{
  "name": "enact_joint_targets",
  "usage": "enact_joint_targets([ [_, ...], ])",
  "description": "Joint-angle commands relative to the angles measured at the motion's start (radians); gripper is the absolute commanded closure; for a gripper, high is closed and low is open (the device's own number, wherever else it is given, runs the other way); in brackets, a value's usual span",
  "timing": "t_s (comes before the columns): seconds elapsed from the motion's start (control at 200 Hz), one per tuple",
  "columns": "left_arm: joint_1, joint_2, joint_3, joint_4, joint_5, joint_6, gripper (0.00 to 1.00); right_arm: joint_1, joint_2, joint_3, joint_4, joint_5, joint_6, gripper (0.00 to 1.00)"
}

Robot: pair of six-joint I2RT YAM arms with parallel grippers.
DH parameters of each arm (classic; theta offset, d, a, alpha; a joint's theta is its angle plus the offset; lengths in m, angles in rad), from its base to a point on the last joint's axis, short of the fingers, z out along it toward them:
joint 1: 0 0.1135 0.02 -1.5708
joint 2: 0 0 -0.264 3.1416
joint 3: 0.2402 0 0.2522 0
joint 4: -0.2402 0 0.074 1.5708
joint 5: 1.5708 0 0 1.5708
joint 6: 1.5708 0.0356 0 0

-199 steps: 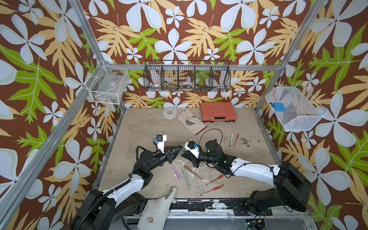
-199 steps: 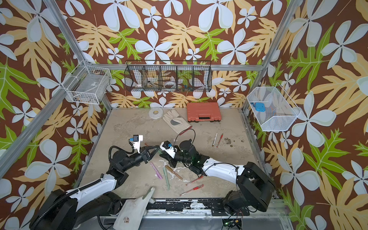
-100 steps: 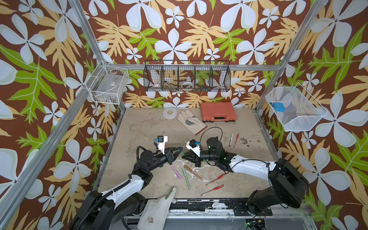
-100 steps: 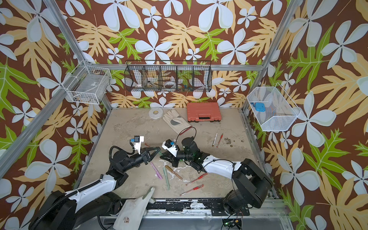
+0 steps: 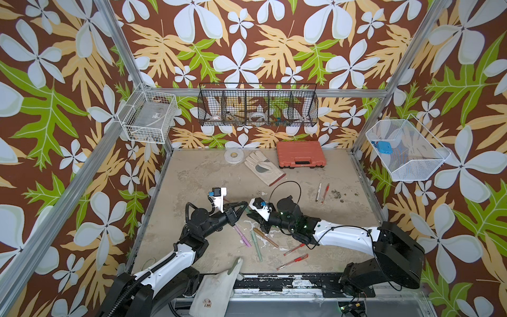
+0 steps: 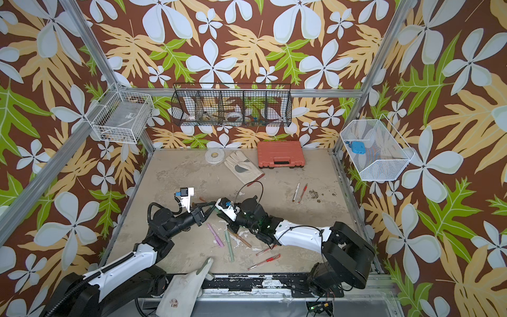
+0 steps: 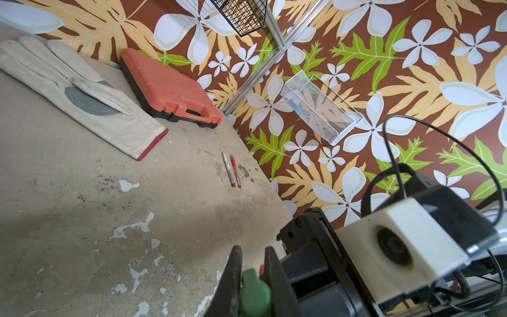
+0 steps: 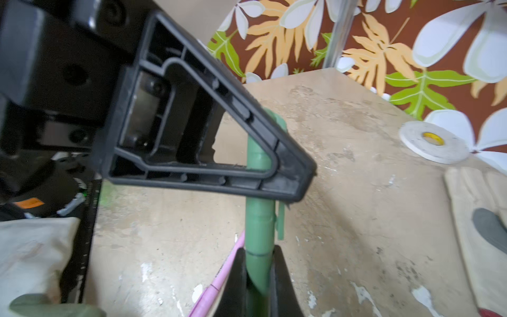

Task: Remove pen caps from pens
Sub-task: Open the pen cap on the pen, then place the pen cap at the middle-left of the table.

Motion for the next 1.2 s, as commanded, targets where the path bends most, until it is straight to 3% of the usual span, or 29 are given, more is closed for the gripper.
enact_joint_targets([
  [0.0, 0.012, -0.006, 0.031, 0.195, -0.110, -0.017, 1.00, 0.015, 0.002, -0.021, -0.244, 0.130, -0.038, 1.00],
  [0.205, 0.012, -0.017, 0.023, 0.225, -0.083, -0.008, 1.00, -0.105, 0.001, -0.024, -0.239, -0.378, 0.006, 1.00],
  [0.345, 0.012, -0.014, 0.022, 0.234, -0.080, -0.003, 1.00, -0.147, 0.036, 0.000, -0.265, -0.550, 0.017, 1.00],
  [0.41, 0.013, -0.011, 0.021, 0.236, -0.080, -0.003, 1.00, -0.148, 0.024, -0.007, -0.252, -0.499, 0.021, 1.00],
  [0.56, 0.014, -0.010, 0.023, 0.234, -0.081, -0.004, 1.00, -0.122, -0.067, -0.072, -0.191, -0.215, 0.020, 1.00],
  [0.726, 0.014, -0.008, 0.032, 0.195, -0.100, 0.013, 1.00, -0.126, -0.107, -0.096, -0.166, -0.180, 0.030, 1.00],
  [0.946, 0.014, 0.014, 0.084, -0.038, -0.259, 0.074, 1.00, -0.136, -0.142, -0.108, -0.155, -0.138, 0.054, 1.00],
  [1.196, 0.013, 0.127, 0.144, -0.157, -0.331, 0.081, 1.00, -0.252, -0.187, -0.129, -0.155, -0.003, 0.183, 1.00],
])
